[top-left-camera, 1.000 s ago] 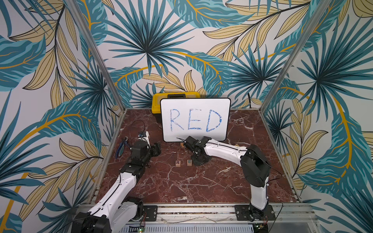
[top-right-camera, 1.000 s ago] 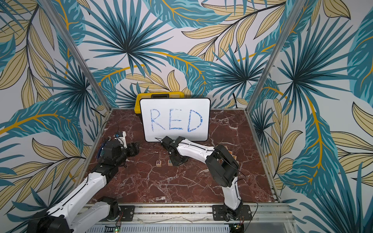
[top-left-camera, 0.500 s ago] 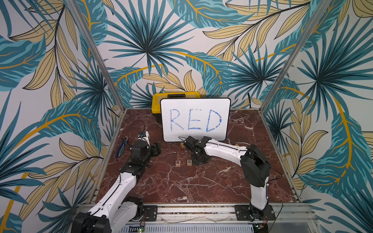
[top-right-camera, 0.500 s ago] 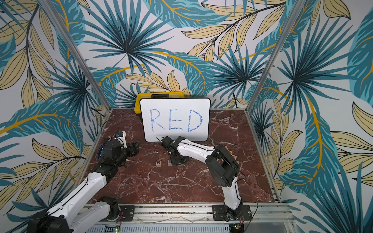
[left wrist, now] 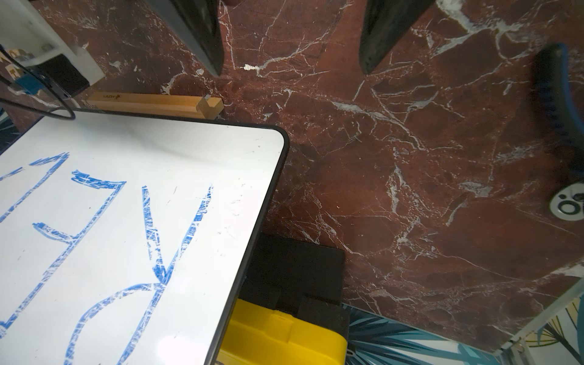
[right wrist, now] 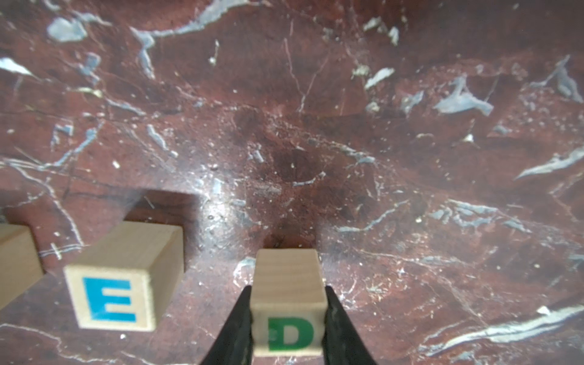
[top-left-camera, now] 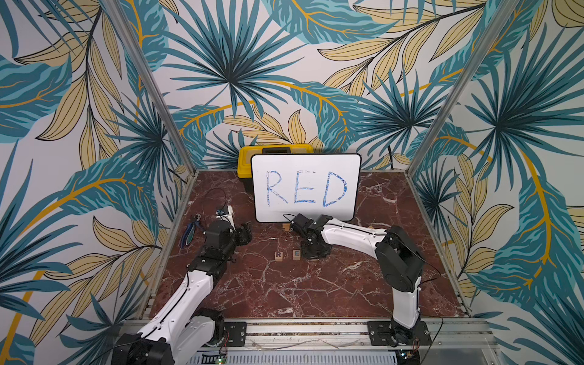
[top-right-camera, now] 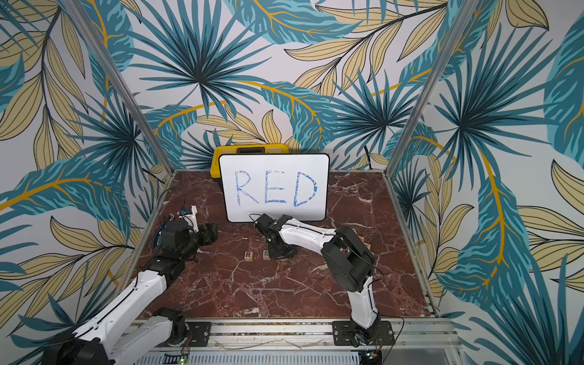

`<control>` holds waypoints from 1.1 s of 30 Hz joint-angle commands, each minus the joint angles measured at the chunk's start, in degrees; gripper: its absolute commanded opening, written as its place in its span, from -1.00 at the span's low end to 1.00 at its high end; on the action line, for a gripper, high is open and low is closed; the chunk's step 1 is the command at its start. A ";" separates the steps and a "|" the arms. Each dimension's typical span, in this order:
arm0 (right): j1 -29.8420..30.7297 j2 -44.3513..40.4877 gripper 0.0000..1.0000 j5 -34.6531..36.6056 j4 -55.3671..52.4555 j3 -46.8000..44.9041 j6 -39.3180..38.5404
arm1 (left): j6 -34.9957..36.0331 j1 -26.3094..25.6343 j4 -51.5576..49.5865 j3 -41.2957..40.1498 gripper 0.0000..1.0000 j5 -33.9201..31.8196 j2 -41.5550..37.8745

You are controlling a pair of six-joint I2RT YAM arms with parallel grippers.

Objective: Assemble the uppercase word "red" with letter blocks
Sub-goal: Adjust the letter block at the center of the board.

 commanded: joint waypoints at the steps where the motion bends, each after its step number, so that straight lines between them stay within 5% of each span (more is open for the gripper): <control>1: -0.10 1.55 -0.66 -1.15 1.61 -1.20 1.94 | 0.00 0.54 0.70 -2.01 0.37 0.21 -0.80; 33: -2.36 1.31 -0.35 -1.49 1.73 -0.13 4.51 | 0.04 0.50 0.77 -2.01 0.37 -0.18 -1.02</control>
